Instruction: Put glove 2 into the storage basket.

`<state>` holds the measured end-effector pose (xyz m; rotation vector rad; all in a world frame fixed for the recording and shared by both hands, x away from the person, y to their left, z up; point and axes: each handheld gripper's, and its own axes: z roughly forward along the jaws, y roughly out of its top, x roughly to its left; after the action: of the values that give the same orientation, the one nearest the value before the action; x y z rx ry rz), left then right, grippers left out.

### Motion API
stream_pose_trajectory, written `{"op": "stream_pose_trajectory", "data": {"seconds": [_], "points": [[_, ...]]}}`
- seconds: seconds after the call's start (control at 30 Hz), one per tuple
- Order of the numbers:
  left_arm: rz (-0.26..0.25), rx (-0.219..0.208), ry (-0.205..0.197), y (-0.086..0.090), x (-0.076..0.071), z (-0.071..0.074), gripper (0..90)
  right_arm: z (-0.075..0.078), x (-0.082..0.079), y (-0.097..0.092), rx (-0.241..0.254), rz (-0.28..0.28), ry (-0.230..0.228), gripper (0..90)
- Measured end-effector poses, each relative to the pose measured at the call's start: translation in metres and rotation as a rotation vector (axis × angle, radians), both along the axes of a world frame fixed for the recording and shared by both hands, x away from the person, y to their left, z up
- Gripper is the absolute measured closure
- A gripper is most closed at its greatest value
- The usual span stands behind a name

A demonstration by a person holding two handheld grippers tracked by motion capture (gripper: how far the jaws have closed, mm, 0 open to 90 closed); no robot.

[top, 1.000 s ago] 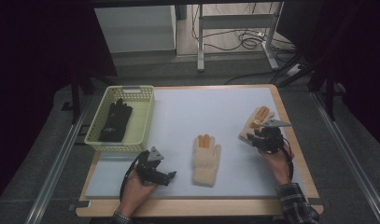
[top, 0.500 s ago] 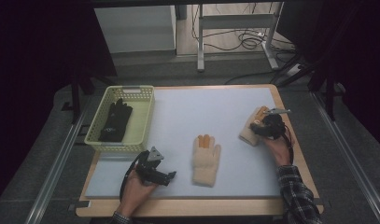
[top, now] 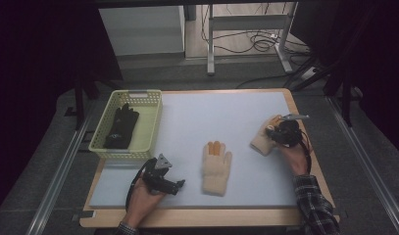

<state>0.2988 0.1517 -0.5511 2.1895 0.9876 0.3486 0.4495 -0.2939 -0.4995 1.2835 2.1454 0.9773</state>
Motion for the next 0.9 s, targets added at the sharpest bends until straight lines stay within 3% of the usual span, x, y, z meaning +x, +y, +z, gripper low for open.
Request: {"op": "stream_pose_trajectory", "data": {"seconds": [0.33,0.47,0.63,0.67,0.73,0.83,0.9], "points": [[0.002,-0.001,0.000,0.000,0.000,0.000,0.2,0.031,-0.048,0.021,0.021,0.153,-0.021,62.8],[0.000,0.000,-0.002,0.000,0.000,0.000,0.2,0.043,-0.069,0.033,0.051,0.222,-0.030,62.7],[0.003,-0.002,-0.002,0.000,0.000,0.000,0.2,0.062,-0.095,0.056,0.103,0.331,-0.035,62.6],[0.003,-0.002,-0.002,0.000,0.000,0.000,0.2,0.062,-0.095,0.056,0.103,0.331,-0.035,62.6],[0.001,0.000,-0.002,0.000,0.000,0.000,0.2,0.069,-0.108,0.075,0.115,0.404,-0.032,62.5],[0.002,-0.002,0.000,0.000,0.000,0.000,0.2,0.071,-0.116,0.097,0.118,0.473,-0.023,62.4],[0.002,-0.002,-0.001,0.000,0.000,0.000,0.2,0.070,-0.117,0.103,0.115,0.488,-0.017,62.4]]}}
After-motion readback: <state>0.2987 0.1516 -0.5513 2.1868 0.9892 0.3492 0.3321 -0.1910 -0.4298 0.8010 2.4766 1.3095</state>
